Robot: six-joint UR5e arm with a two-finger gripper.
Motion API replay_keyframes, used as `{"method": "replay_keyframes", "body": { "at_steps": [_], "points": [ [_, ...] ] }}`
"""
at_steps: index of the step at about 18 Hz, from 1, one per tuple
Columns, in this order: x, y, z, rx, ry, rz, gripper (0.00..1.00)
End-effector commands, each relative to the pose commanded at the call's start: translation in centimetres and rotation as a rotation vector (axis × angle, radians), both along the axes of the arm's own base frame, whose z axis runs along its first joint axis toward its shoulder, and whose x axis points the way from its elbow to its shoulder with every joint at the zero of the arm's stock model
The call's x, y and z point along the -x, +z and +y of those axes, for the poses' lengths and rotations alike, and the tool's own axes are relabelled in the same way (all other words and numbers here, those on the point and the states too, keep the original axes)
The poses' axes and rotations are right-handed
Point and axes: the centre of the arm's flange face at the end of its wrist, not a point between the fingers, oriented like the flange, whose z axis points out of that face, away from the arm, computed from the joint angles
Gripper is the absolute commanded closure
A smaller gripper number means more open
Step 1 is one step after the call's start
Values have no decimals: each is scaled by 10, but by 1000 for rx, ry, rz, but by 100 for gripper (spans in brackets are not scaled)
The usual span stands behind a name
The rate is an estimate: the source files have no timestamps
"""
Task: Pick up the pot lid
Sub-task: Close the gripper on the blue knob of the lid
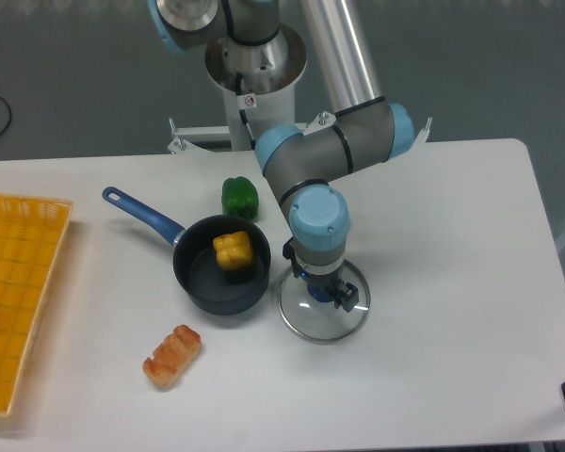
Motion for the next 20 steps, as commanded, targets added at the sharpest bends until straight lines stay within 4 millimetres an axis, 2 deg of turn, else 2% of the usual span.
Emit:
{"method": "replay_keyframes", "body": {
  "at_steps": [4,12,20],
  "points": [
    [-1,0,0,1,-3,1,0],
    [0,-2,0,4,1,0,23],
    [1,1,3,-1,0,4,23]
  ]
}}
